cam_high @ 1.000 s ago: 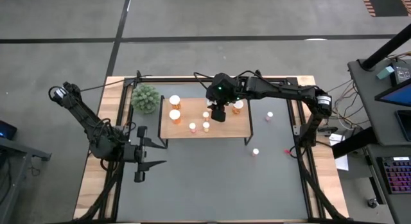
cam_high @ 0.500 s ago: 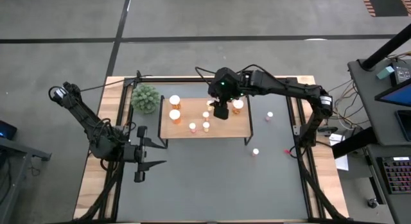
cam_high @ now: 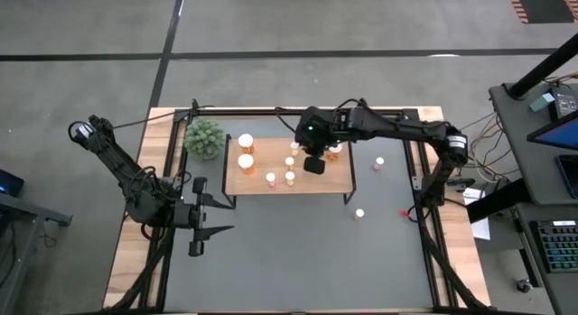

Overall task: Pick and place medicine bottles onto shelf by color
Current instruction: Put the yellow pill bottle on the shelf aligned with the other yellow pill bottles

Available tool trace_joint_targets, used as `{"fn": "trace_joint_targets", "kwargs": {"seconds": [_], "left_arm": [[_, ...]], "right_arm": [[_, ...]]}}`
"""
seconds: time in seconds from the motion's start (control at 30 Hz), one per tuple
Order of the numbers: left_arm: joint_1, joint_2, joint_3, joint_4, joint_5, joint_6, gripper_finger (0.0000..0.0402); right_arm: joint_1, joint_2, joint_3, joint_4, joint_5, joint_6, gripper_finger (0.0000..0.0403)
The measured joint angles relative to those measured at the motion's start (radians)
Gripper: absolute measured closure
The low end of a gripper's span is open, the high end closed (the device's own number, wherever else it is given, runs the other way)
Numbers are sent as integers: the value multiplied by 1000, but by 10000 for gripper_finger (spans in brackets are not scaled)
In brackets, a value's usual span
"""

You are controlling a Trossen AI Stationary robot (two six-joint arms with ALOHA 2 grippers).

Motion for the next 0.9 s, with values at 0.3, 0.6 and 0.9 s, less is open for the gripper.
{"fn": "trace_joint_targets", "kwargs": {"seconds": [0.3,0.6,0.9], "left_arm": [[0,0,0,0,0,0,219],[0,0,0,0,0,0,219],[0,0,0,0,0,1,219]], "right_arm": [[0,1,-73,118,-4,-9,394],[0,1,-74,168,-5,-15,394],[0,1,-74,192,-5,-17,394]]}}
